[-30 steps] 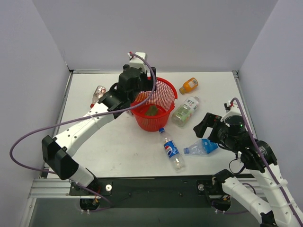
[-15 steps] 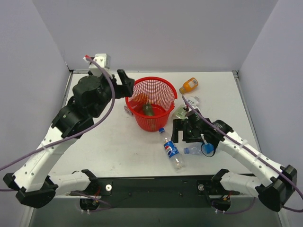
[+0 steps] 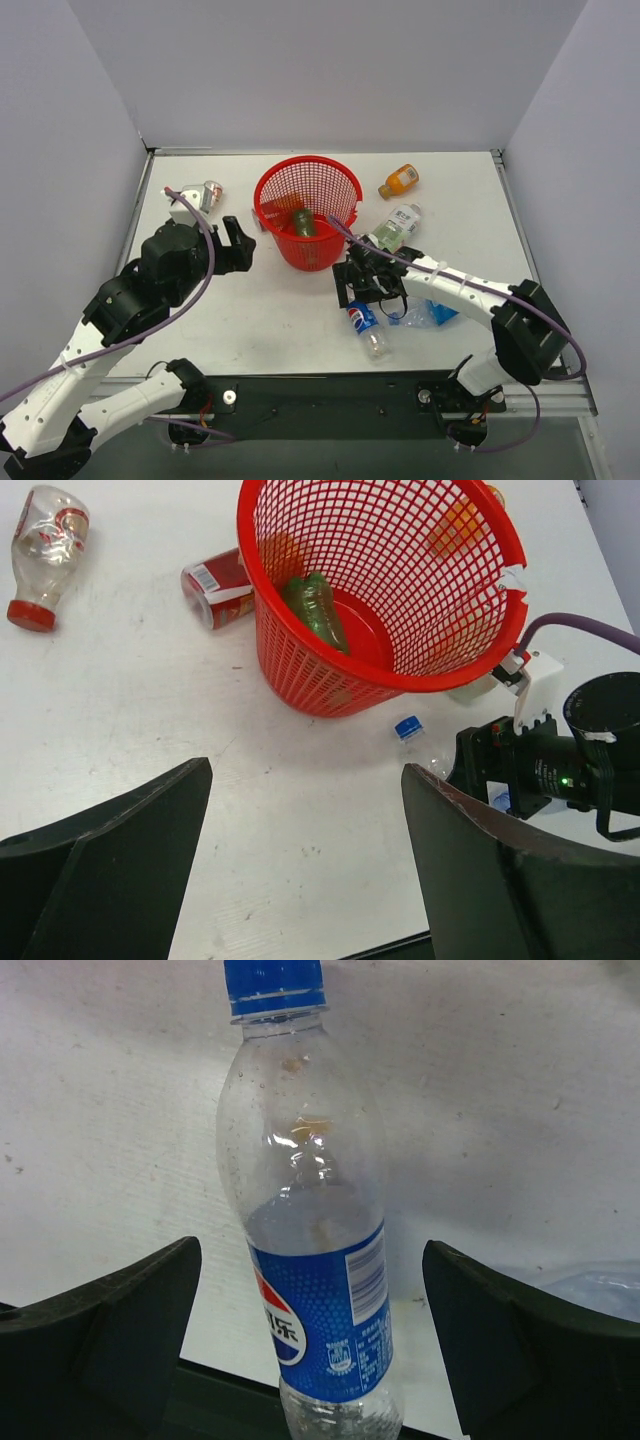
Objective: Put the plastic bottles in the bin
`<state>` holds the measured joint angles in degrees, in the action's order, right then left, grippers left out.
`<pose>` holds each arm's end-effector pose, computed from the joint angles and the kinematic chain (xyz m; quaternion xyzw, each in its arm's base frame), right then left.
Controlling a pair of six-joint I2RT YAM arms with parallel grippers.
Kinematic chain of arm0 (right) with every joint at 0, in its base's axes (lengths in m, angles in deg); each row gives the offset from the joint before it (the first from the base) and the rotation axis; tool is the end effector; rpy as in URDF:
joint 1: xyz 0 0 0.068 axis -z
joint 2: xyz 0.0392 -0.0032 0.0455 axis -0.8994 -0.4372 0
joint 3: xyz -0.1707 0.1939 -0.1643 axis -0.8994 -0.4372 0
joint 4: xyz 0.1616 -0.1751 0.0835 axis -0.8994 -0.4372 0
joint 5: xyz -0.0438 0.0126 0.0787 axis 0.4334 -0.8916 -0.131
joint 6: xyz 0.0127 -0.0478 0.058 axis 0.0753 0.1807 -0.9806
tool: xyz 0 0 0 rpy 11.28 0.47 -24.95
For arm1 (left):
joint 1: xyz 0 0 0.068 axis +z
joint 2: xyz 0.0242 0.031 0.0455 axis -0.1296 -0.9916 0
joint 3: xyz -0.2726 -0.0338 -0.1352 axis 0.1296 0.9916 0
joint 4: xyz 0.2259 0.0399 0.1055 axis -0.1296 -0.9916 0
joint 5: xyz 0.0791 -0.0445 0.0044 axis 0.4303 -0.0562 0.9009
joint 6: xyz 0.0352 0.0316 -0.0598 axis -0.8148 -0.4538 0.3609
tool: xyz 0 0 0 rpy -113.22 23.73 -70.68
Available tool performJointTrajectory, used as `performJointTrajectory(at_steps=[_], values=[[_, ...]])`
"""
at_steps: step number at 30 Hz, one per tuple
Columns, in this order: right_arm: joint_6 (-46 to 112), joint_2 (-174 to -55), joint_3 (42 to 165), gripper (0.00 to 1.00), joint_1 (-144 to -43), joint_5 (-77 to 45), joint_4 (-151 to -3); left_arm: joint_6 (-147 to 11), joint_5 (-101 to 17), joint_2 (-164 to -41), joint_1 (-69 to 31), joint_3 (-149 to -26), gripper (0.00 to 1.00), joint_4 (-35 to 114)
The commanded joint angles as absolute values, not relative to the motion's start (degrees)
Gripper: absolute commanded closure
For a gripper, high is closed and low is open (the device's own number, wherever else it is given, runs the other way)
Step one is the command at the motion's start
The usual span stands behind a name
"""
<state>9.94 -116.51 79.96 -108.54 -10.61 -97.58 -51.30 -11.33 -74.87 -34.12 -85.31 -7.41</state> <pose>0.2146 0.2140 0.2322 -0.1276 0.9358 0.2122 0.2511 0.1207 -0.0741 0.4268 -0.0114 0.8235 -0.1778 0.5386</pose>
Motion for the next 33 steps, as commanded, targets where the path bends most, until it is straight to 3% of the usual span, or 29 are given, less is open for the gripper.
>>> performJointTrajectory(at_steps=[1,6,11,15,16,19,22,27,33], values=[[10.2,-120.4,79.1,0.16,-109.4,-10.2,-94.8,-48.7,-10.6,-72.0,-34.0,-82.9,0.13,-8.8],[9.7,-121.7,76.6,0.20,-110.3,-11.5,-92.0,-47.9,-10.3,-70.3,-34.0,-81.2,0.13,-9.4],[8.3,-119.5,74.8,0.36,-110.8,-10.2,-93.3,-47.7,-9.8,-70.1,-34.0,-81.0,0.13,-9.7],[7.8,-114.7,74.2,0.63,-110.7,-8.6,-96.9,-47.5,-10.0,-70.2,-34.0,-80.6,0.13,-9.2],[7.7,-112.0,74.5,0.75,-110.7,-8.6,-97.8,-47.5,-10.1,-70.1,-34.0,-80.6,0.13,-9.1],[7.6,-105.5,77.2,0.89,-110.7,-6.9,-102.3,-47.5,-10.3,-70.5,-34.0,-80.8,0.13,-8.7],[8.4,-98.7,83.4,0.94,-110.7,-7.0,-109.7,-47.5,-10.7,-71.0,-34.0,-81.1,0.13,-8.4],[10.8,-92.5,97.4,0.93,-110.5,-5.2,-114.1,-47.6,-11.4,-71.6,-34.0,-81.0,0.13,-7.5],[19.3,-105.9,121.2,0.92,-109.3,3.2,-107.4,-46.6,-11.9,-72.7,-34.0,-80.5,0.13,-6.0]])
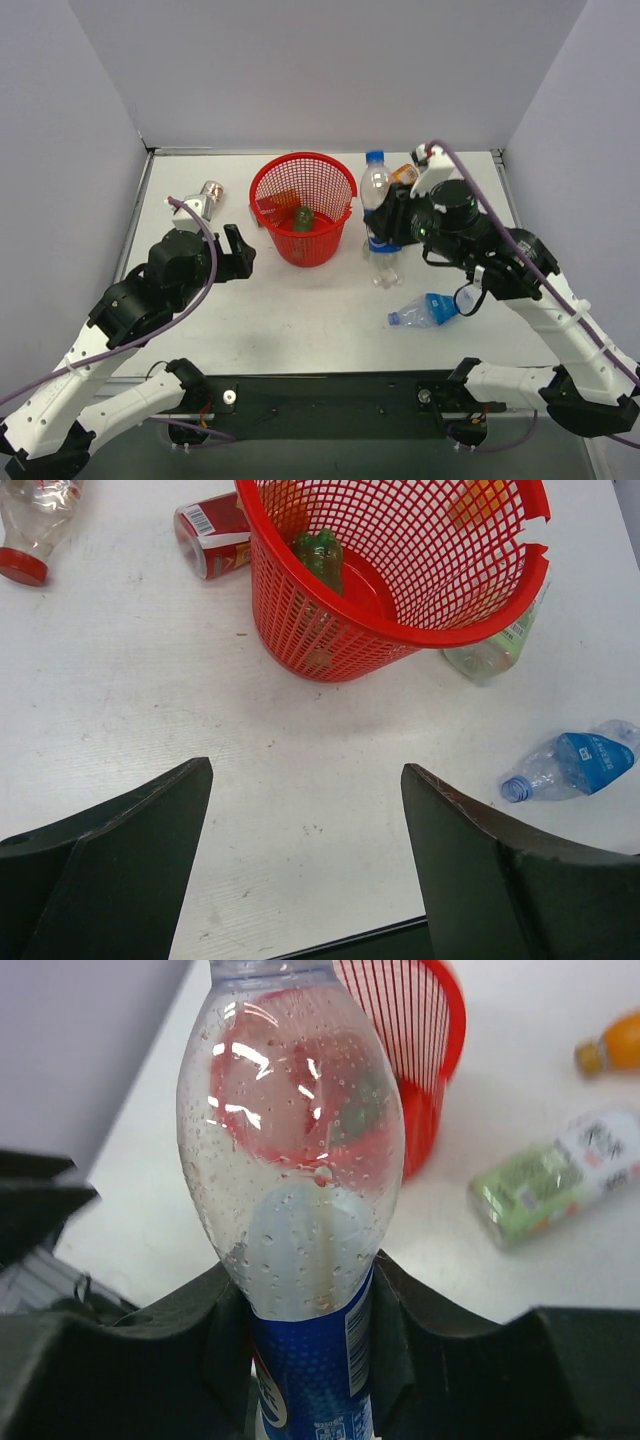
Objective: Put the plastic bottles in the bin
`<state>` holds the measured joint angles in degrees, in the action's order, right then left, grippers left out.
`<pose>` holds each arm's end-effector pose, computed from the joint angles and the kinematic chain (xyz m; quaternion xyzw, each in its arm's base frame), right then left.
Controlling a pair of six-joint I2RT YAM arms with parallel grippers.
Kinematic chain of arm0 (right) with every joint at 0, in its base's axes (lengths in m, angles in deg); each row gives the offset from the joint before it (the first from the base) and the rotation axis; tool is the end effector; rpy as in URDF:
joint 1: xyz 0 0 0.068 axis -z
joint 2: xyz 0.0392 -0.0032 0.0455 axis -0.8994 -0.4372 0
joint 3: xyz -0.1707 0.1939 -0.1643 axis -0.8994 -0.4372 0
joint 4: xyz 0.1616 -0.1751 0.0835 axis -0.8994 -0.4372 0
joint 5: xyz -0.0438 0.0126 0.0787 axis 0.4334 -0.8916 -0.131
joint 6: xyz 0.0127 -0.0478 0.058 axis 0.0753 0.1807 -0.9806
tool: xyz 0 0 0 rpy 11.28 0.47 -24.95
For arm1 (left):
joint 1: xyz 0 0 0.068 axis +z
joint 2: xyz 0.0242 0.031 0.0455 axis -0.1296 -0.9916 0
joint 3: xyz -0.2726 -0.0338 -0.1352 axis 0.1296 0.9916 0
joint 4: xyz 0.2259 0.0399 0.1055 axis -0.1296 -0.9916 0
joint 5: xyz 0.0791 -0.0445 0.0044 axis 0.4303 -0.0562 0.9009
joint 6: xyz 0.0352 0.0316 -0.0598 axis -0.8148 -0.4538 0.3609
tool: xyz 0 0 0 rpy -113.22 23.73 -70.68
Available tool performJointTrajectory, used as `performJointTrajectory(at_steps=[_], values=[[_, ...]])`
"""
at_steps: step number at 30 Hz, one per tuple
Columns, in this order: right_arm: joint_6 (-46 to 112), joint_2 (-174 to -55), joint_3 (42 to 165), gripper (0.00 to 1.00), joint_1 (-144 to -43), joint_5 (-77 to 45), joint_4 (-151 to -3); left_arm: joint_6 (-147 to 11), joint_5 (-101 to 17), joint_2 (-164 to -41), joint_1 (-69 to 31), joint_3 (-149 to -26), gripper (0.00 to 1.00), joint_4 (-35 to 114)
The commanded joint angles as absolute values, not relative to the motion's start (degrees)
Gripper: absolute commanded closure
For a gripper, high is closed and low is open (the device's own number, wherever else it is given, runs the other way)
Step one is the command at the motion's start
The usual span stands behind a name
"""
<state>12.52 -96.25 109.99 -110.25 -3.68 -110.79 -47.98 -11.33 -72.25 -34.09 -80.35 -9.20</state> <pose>0.1558 0.1546 0.4794 -0.1058 0.7837 0.3384 0.5099 0.1146 -0.0686 0.4005 -0.0279 0.8413 -0.1724 0.5116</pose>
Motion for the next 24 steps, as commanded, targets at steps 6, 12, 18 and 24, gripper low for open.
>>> performJointTrajectory(at_steps=[6,12,18,24], values=[[22.8,-121.8,131.9,0.91,-106.3,2.0,-88.4,-45.4,-11.5,-73.2,-33.8,-81.5,0.13,-6.9],[21.3,-133.0,132.9,0.79,-103.4,-1.5,-73.6,-43.7,-10.8,-74.9,-33.5,-84.9,0.13,-9.3],[18.1,-140.4,137.2,0.42,-101.7,-4.7,-75.2,-43.0,-10.4,-77.6,-33.2,-87.5,0.12,-11.9],[17.3,-139.5,137.0,0.11,-101.9,-7.9,-76.1,-43.2,-7.1,-80.2,-30.6,-89.6,0.08,-12.3]])
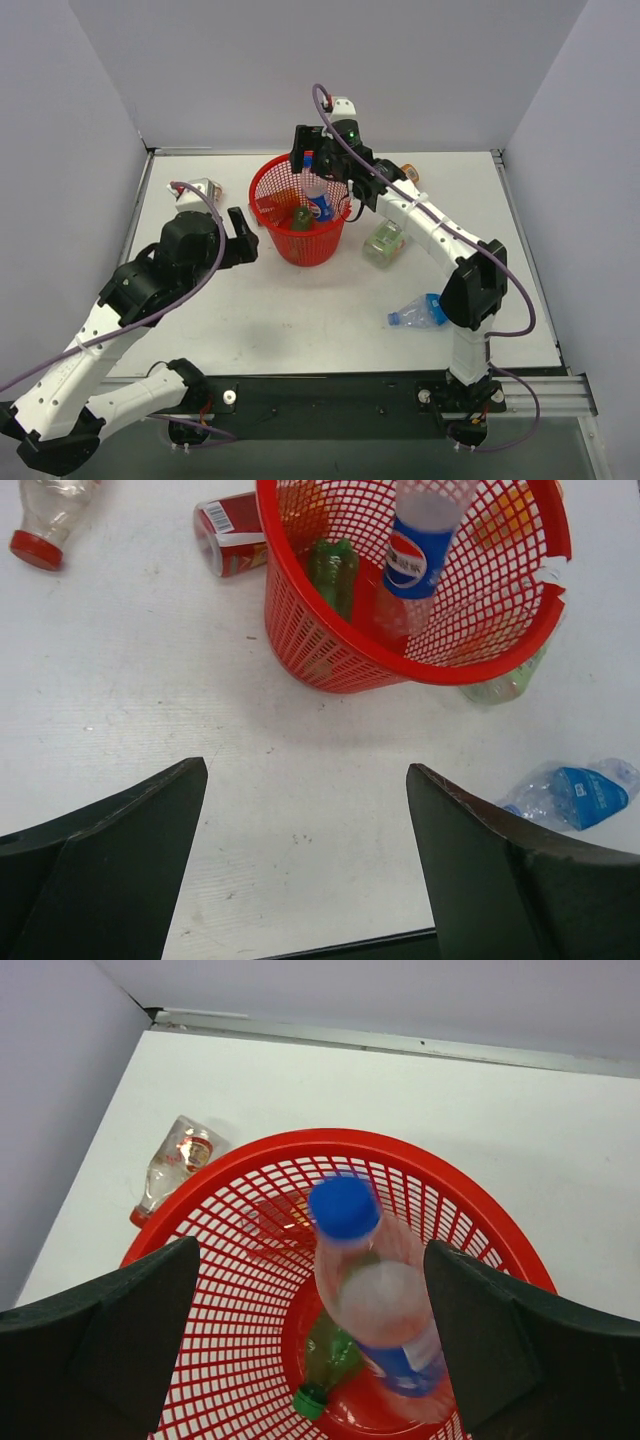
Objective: Put the plastic bottles in the bin
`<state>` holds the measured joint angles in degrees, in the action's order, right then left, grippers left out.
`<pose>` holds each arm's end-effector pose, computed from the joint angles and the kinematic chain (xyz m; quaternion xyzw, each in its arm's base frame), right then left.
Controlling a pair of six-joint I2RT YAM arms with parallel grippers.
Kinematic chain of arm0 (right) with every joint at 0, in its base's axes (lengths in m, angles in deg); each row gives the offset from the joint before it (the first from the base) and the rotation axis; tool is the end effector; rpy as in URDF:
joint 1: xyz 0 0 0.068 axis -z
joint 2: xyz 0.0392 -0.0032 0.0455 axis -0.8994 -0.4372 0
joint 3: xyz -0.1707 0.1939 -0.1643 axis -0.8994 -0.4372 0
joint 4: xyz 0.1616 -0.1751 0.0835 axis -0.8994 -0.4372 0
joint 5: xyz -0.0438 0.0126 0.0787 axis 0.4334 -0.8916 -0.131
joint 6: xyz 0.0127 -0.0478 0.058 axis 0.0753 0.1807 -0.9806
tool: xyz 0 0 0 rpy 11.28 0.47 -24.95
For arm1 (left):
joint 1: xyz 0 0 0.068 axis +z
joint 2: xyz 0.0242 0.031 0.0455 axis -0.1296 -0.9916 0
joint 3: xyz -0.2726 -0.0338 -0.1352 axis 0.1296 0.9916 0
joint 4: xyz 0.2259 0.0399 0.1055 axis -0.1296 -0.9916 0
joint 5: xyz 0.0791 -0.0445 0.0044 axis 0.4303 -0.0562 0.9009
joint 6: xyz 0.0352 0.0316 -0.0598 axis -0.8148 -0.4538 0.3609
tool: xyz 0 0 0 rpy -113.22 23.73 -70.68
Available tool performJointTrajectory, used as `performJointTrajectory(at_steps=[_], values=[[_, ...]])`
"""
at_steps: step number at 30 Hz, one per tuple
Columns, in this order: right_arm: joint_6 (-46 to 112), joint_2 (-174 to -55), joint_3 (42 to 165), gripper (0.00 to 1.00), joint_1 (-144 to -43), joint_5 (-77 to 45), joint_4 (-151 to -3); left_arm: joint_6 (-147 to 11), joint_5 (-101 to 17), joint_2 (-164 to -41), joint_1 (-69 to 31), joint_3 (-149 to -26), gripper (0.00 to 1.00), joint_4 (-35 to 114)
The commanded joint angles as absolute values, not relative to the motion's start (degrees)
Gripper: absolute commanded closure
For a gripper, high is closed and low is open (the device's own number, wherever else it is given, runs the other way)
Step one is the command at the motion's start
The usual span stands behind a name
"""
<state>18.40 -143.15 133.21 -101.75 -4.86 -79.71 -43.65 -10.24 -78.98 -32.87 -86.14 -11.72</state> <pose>0.3960 0.3007 0.4199 -0.0868 0.7449 0.3047 0.5872 0.1352 -0.0809 0.4135 -0.0677 0.8524 -0.1612 0.4927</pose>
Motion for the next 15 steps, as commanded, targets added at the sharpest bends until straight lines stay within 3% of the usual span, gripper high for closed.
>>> performJointTrajectory(at_steps=[1,9,15], values=[[17.4,-139.3,137.5,0.10,-101.8,-8.0,-78.1,-43.2,-6.5,-81.1,-29.7,-89.8,0.07,-11.7],[15.6,-131.5,139.5,0.08,-101.5,-8.0,-88.8,-46.1,-16.0,-92.0,-7.0,-90.7,0.09,0.3],[9.8,-116.3,126.2,0.08,-101.5,-10.9,-93.3,-49.6,-19.8,-109.5,2.8,-94.9,0.11,10.8]])
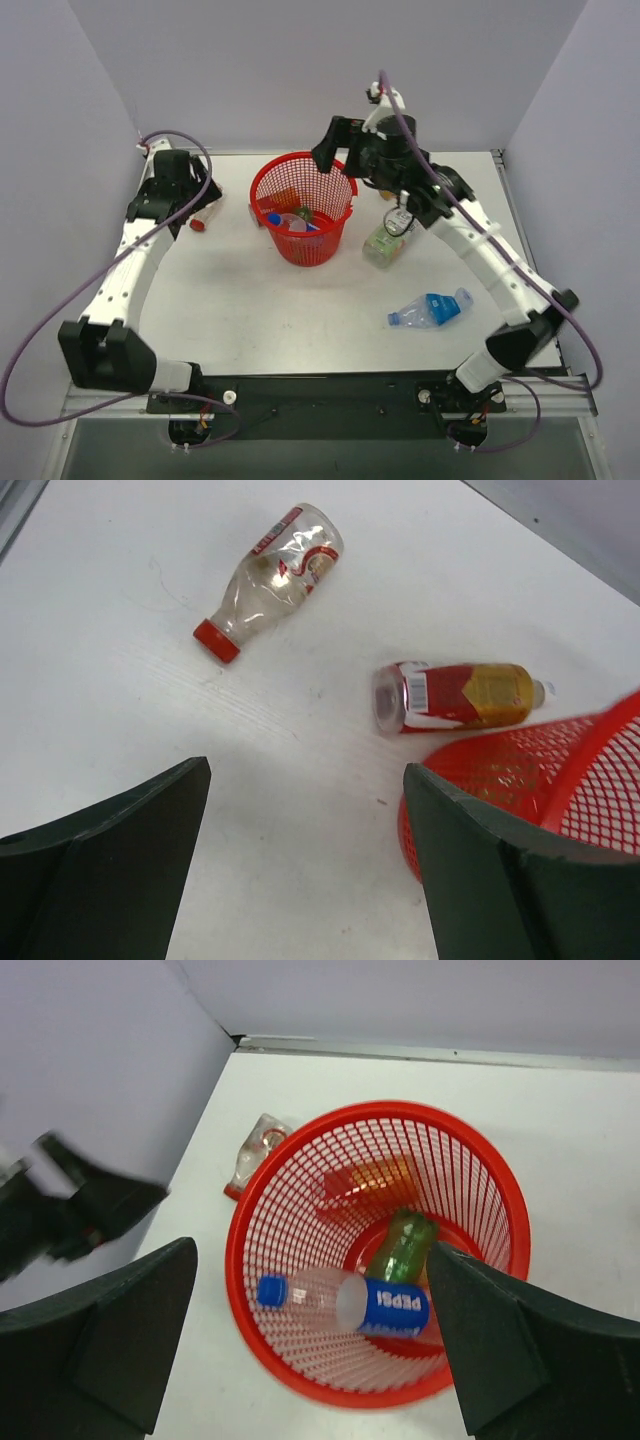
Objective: Put the plastic bottles in the bin
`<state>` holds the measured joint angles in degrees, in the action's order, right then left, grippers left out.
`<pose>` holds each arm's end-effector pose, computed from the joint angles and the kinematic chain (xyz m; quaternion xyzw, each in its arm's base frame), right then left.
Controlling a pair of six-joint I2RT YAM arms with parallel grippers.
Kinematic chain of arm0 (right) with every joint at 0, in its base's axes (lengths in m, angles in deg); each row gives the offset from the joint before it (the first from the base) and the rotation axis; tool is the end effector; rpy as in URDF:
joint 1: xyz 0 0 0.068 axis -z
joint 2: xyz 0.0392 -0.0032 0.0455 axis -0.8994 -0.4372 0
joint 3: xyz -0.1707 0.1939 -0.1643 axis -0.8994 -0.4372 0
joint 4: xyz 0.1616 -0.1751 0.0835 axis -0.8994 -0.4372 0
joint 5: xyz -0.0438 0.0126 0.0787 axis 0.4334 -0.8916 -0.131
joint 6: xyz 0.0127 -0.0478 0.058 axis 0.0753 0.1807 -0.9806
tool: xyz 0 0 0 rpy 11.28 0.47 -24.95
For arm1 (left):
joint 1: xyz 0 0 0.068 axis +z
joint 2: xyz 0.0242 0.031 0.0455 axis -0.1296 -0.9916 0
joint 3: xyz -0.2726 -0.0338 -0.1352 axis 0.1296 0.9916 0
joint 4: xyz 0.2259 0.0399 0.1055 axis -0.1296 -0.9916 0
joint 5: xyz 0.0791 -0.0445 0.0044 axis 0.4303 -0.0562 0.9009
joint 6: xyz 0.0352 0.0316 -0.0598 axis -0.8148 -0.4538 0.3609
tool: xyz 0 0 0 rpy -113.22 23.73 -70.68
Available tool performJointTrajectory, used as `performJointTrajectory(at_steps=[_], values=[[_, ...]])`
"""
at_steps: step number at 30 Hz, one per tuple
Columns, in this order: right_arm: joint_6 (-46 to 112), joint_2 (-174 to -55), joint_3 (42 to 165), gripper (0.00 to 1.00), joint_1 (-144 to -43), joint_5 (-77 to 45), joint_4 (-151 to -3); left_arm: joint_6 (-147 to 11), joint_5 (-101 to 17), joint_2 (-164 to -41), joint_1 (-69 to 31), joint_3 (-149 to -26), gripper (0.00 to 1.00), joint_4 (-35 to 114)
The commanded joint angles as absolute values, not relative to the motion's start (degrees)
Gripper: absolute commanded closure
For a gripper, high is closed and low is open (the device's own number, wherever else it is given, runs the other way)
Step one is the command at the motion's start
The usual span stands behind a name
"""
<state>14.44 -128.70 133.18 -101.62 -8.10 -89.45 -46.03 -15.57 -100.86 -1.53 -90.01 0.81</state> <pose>0.3228 0.2476 0.5056 -0.0757 0.7184 0.3582 0.5915 0.2816 -0.0241 0.3835 -0.2562 0.8438 -0.0315 0.4705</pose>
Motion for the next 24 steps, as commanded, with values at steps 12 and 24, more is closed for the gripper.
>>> performJointTrajectory(at_steps=[12,24], values=[[8.9,-88.6,100.7,0.07,-102.7,-13.5,-101.0,-64.4,-19.6,-145.3,7.0,-126.0,0.13,2.3],[12.4,-87.2,101.7,0.07,-102.4,-13.7,-105.0,-67.9,-19.0,-161.5,7.1,-134.8,0.12,-4.4]])
